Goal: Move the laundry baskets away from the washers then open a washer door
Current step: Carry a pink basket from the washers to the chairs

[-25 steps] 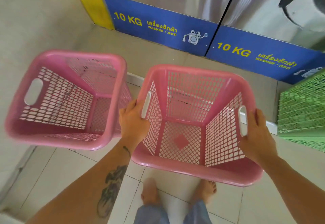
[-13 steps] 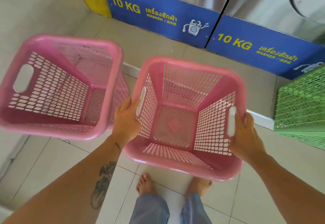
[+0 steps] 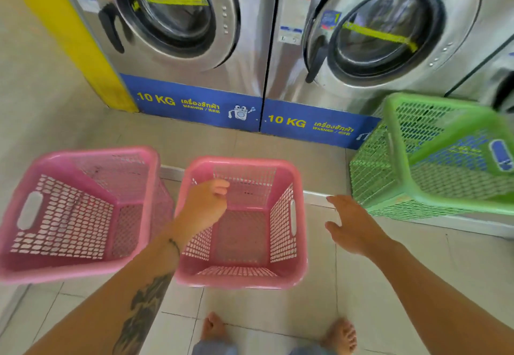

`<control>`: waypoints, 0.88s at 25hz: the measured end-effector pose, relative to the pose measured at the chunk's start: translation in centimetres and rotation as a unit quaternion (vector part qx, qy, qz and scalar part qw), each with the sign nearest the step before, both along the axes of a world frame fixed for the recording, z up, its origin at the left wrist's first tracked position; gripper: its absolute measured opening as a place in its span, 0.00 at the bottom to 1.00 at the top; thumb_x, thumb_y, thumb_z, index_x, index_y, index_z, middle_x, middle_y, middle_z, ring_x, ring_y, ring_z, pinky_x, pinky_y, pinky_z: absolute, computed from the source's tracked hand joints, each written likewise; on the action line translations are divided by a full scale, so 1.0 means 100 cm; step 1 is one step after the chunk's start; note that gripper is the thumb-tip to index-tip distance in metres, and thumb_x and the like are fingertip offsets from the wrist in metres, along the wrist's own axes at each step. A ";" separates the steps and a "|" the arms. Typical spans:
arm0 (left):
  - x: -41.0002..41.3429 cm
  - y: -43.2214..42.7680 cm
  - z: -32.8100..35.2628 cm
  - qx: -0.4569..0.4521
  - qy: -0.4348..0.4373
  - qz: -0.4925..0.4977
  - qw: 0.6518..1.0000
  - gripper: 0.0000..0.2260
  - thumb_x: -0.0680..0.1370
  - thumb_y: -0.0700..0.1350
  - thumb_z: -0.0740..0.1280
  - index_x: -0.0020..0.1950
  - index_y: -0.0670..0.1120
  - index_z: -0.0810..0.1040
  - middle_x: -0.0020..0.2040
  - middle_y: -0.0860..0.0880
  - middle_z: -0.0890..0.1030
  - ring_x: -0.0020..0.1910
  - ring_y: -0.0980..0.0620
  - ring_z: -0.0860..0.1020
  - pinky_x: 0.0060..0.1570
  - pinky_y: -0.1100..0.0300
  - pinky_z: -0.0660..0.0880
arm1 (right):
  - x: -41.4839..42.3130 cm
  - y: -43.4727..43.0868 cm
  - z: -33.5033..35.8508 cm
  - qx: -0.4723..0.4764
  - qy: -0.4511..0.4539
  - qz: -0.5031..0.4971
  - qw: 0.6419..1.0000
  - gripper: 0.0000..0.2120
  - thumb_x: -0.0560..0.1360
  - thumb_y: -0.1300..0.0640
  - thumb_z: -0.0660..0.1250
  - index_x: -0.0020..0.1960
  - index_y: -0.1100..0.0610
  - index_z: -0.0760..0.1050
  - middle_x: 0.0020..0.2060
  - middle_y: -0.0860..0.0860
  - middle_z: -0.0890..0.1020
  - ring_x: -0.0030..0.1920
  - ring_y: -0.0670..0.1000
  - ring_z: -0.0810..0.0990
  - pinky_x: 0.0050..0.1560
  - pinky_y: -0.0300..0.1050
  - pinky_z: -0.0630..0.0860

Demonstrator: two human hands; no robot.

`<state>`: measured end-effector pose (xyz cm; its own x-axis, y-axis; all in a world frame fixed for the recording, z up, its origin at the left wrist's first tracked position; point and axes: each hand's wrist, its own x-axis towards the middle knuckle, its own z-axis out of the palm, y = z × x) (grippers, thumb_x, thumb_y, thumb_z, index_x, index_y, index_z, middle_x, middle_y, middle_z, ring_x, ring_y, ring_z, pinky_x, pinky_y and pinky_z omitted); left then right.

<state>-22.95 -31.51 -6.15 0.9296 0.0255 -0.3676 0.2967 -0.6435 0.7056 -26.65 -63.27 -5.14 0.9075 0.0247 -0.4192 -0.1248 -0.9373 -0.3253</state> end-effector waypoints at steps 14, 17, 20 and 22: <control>-0.002 -0.385 0.147 -0.022 -0.125 -0.118 0.985 0.13 0.78 0.39 0.62 0.60 0.47 0.80 0.57 0.48 0.83 0.54 0.49 0.80 0.59 0.54 0.74 | -0.035 -0.326 0.145 0.010 -0.158 -0.023 0.987 0.31 0.75 0.50 0.63 0.76 0.54 0.59 0.74 0.52 0.62 0.73 0.57 0.62 0.70 0.55 0.65; 0.003 -0.434 0.167 -0.026 -0.145 -0.128 0.981 0.12 0.78 0.39 0.62 0.57 0.49 0.81 0.55 0.50 0.83 0.51 0.50 0.81 0.55 0.55 0.75 | -0.032 -0.375 0.164 0.010 -0.163 -0.037 0.986 0.31 0.75 0.51 0.63 0.76 0.54 0.59 0.74 0.53 0.62 0.72 0.57 0.64 0.70 0.54 0.65; 0.022 -0.464 0.165 -0.013 -0.155 -0.133 0.979 0.13 0.78 0.40 0.60 0.56 0.50 0.81 0.55 0.52 0.83 0.51 0.53 0.80 0.54 0.58 0.74 | -0.021 -0.409 0.165 0.012 -0.159 -0.062 0.985 0.31 0.75 0.51 0.64 0.76 0.53 0.59 0.74 0.52 0.63 0.72 0.57 0.64 0.70 0.54 0.65; 0.040 -0.478 0.151 -0.013 -0.147 -0.131 0.980 0.14 0.77 0.39 0.61 0.59 0.49 0.80 0.56 0.51 0.83 0.52 0.55 0.79 0.53 0.62 0.72 | -0.008 -0.431 0.157 0.004 -0.153 -0.077 0.985 0.32 0.75 0.51 0.65 0.76 0.53 0.59 0.73 0.51 0.64 0.71 0.57 0.65 0.69 0.53 0.65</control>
<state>-18.93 -79.35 8.96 0.9691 -0.2334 -0.0803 -0.0943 -0.6507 0.7535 -27.49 -106.39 10.53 0.9847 -0.1204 -0.1262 -0.1599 -0.9123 -0.3771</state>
